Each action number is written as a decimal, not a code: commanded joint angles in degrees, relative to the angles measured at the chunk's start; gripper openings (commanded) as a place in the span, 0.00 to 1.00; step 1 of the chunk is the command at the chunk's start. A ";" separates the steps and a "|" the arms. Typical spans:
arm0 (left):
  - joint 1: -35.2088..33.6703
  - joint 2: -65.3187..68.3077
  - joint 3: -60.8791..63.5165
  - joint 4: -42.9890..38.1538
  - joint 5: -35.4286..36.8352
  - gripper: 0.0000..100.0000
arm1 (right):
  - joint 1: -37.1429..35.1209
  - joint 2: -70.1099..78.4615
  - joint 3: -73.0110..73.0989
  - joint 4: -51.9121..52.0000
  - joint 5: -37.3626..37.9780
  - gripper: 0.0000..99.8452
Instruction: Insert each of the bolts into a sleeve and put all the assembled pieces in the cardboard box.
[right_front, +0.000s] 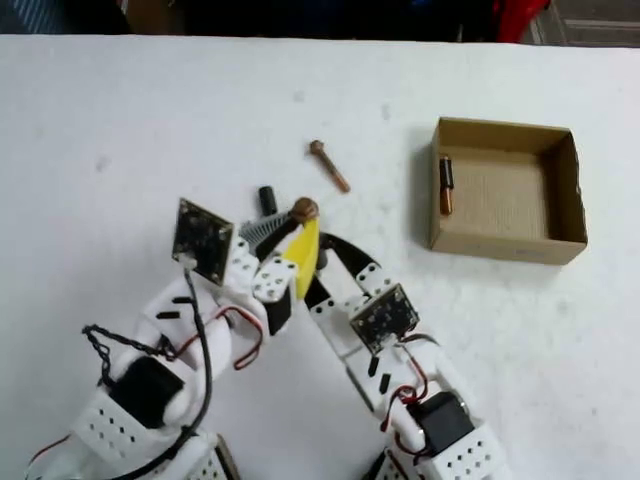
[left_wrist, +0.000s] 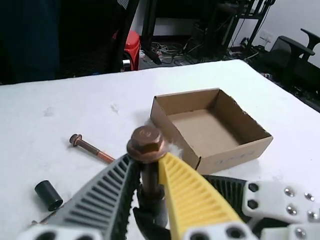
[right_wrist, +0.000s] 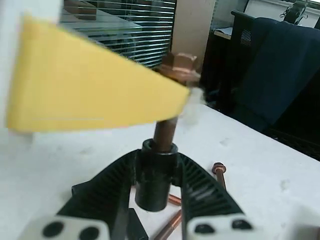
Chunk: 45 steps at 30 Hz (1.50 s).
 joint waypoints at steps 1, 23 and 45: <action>-0.75 -0.31 1.76 -1.23 -0.18 0.02 | 0.22 -0.75 -0.70 -1.45 0.70 0.02; -1.98 -0.31 6.07 -1.41 -0.35 0.25 | 0.22 -0.75 -0.70 -0.84 0.70 0.02; -20.00 -20.18 -7.12 18.11 -12.75 0.01 | 2.95 -0.84 2.37 -0.57 1.14 0.02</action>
